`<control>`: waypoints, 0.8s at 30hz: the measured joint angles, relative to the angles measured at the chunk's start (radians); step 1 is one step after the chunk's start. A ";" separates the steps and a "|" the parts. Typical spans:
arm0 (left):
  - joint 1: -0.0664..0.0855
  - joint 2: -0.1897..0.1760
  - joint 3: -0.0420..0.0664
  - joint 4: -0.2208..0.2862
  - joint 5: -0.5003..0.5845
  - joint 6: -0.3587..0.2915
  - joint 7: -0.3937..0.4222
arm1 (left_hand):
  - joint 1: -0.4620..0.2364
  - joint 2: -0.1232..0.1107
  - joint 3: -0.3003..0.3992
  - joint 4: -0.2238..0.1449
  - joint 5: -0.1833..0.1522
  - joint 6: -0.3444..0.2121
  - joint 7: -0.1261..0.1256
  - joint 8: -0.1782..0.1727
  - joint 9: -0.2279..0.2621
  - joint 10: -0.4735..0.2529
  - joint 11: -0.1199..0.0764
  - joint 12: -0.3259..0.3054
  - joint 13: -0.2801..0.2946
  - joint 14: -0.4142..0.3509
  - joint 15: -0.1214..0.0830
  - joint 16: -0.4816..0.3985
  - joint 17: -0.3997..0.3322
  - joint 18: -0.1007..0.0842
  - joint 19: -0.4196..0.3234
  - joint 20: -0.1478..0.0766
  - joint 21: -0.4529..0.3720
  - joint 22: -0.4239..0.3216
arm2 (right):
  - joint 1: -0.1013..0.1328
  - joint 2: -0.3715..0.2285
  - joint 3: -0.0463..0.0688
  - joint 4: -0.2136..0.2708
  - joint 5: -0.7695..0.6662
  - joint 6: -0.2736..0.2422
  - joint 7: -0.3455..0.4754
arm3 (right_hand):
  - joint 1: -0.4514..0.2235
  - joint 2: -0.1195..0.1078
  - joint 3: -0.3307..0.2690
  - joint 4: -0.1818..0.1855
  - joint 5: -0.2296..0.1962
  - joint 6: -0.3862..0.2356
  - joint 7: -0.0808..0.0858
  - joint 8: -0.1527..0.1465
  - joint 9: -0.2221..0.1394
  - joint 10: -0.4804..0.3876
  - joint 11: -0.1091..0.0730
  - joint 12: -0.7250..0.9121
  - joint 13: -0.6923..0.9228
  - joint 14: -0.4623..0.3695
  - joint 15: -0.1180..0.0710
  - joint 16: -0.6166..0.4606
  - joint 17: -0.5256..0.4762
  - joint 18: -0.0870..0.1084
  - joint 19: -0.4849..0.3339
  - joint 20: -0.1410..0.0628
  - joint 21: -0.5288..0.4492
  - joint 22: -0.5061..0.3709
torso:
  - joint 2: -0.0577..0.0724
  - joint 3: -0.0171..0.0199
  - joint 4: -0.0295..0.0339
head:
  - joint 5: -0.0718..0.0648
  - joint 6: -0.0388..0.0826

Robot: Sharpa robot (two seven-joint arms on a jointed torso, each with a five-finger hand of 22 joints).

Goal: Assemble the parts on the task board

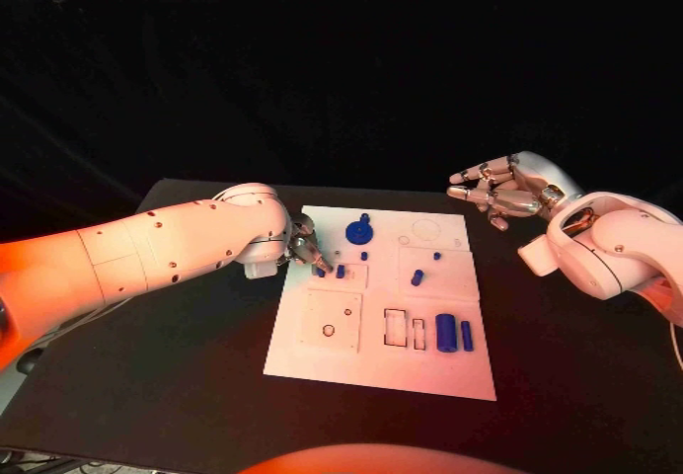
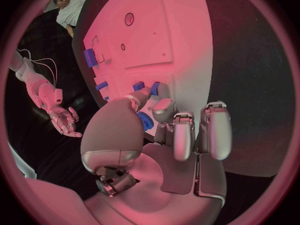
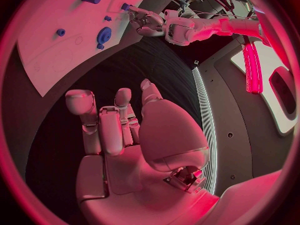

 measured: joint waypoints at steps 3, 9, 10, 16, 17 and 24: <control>-0.001 0.005 -0.001 -0.002 -0.002 0.005 -0.010 | -0.005 -0.005 -0.015 0.007 0.001 0.001 0.001 0.000 -0.001 0.000 0.000 0.005 0.001 0.004 -0.004 0.000 0.000 0.000 -0.001 -0.001 0.000 0.001 | 0.000 0.000 0.000 0.000 0.000 0.001 0.000 | 0.000 0.000 0.000 0.000 0.000 0.000 0.000 0.000 0.000 0.000 0.000 0.000 -0.002 0.000 0.000 0.000 -0.002 0.000 0.000 0.000 -0.004 -0.002 | 0.000 0.0000 0.0000 | -0.002 -0.001; -0.001 0.011 0.000 -0.005 -0.007 0.008 -0.023 | -0.013 -0.006 -0.048 0.018 0.001 0.006 -0.004 0.001 -0.001 0.000 0.000 0.005 0.003 0.000 -0.007 0.000 0.000 0.000 0.002 -0.005 0.000 0.001 | 0.000 -0.001 0.000 0.001 0.000 0.003 0.000 | 0.000 0.000 -0.003 0.003 0.000 0.000 0.000 0.000 0.000 -0.001 -0.001 0.000 -0.002 0.000 0.000 -0.004 -0.002 0.000 0.000 0.000 -0.006 -0.004 | 0.000 -0.0008 0.0007 | -0.004 -0.003; -0.001 0.012 0.000 -0.006 -0.008 0.009 -0.024 | -0.020 -0.004 -0.057 0.021 0.001 0.006 -0.004 0.001 0.000 0.000 0.000 0.005 0.004 0.000 -0.007 0.000 0.000 0.000 0.002 -0.005 0.000 0.001 | 0.000 -0.001 0.000 0.001 0.000 0.004 0.000 | 0.000 0.000 -0.003 0.003 0.000 0.000 0.000 0.000 0.000 -0.002 -0.002 0.000 -0.002 0.000 0.000 -0.004 -0.003 0.000 0.000 0.000 -0.006 -0.004 | 0.000 -0.0008 0.0008 | -0.004 -0.003; -0.001 0.015 0.000 -0.014 -0.012 0.013 -0.029 | -0.024 0.000 -0.106 0.043 0.001 0.012 -0.003 0.001 -0.002 0.000 0.000 0.005 0.001 0.000 -0.007 0.000 0.000 0.000 0.002 -0.005 0.000 0.001 | 0.000 -0.002 0.000 0.002 0.000 0.006 -0.001 | 0.000 0.000 -0.006 0.006 0.000 0.000 0.000 0.000 0.000 -0.004 -0.004 0.000 -0.007 0.000 0.000 -0.006 -0.007 0.000 0.000 0.000 -0.006 -0.009 | 0.000 -0.0012 0.0012 | -0.004 -0.005; -0.001 0.015 0.000 -0.016 -0.012 0.014 -0.029 | -0.024 0.000 -0.114 0.044 0.001 0.014 -0.005 0.000 -0.002 0.000 0.000 0.005 0.000 0.000 -0.007 0.000 0.000 0.000 0.002 -0.005 0.000 0.001 | 0.000 -0.002 0.000 0.002 0.001 0.007 -0.001 | 0.000 0.000 -0.006 0.006 0.000 0.000 0.000 0.000 0.000 -0.004 -0.004 0.000 -0.009 0.000 0.000 -0.008 -0.008 0.000 -0.003 -0.003 -0.010 -0.010 | -0.001 -0.0012 0.0012 | -0.004 -0.005; -0.001 0.016 0.000 -0.021 -0.012 0.017 -0.027 | -0.042 -0.001 -0.177 0.072 0.001 0.014 -0.005 -0.003 -0.004 0.000 0.000 0.005 -0.002 0.000 -0.007 0.000 0.000 0.000 0.002 -0.005 0.000 0.001 | 0.000 -0.002 0.000 0.001 0.002 0.009 -0.001 | 0.000 0.000 -0.010 0.010 0.000 0.000 0.000 0.000 0.000 -0.004 -0.004 0.000 -0.010 0.000 0.000 -0.008 -0.010 0.000 -0.004 -0.004 -0.010 -0.012 | -0.001 -0.0013 0.0012 | -0.004 -0.006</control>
